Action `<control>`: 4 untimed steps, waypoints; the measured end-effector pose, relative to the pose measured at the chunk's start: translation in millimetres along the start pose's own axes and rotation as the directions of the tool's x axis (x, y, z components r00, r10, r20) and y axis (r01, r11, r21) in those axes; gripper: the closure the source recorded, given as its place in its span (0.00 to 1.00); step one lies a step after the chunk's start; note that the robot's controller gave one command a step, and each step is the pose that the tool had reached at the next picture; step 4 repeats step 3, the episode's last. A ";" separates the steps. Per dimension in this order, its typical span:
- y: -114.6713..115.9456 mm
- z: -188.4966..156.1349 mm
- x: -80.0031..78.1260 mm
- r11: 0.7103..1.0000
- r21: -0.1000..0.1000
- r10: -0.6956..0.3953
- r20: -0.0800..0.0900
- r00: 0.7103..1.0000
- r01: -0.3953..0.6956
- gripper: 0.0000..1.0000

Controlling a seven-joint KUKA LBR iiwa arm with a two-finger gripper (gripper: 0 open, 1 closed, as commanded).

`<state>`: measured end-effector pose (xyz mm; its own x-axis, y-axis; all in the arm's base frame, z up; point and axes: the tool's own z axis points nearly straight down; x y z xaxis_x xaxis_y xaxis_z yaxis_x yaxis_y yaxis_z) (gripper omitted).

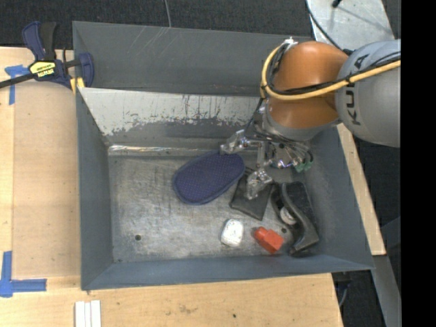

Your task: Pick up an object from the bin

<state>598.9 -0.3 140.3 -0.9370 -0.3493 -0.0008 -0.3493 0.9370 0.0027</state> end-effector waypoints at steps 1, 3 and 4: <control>-4.9 64.2 -18.4 0.998 0.011 -0.070 0.025 0.997 0.070 0.00; -5.9 -82.3 -30.2 0.997 0.008 -0.074 0.012 0.997 0.074 1.00; -5.9 -82.3 -30.2 0.997 0.008 -0.074 0.012 0.997 0.074 1.00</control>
Offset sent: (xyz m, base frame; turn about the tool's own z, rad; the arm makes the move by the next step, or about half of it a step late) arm 0.0114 0.0026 -0.0703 -0.0748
